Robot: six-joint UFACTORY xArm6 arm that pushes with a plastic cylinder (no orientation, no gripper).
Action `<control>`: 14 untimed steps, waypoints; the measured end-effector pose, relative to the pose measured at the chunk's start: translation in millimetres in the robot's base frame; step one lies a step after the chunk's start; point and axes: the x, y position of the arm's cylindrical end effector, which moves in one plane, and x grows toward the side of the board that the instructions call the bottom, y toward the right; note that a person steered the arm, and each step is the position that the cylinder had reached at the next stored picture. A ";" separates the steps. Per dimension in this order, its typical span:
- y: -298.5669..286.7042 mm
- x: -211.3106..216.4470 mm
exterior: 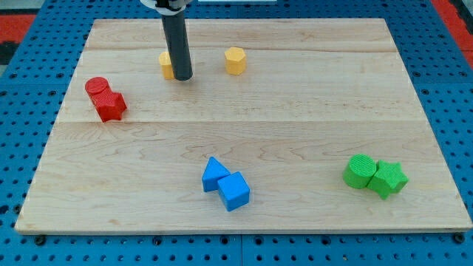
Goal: Separate the red circle from the red star
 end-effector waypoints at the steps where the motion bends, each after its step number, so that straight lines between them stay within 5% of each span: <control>1: 0.0 0.0; 4: -22.2 46.2; 10: -159.3 -4.0; 14: -172.7 41.0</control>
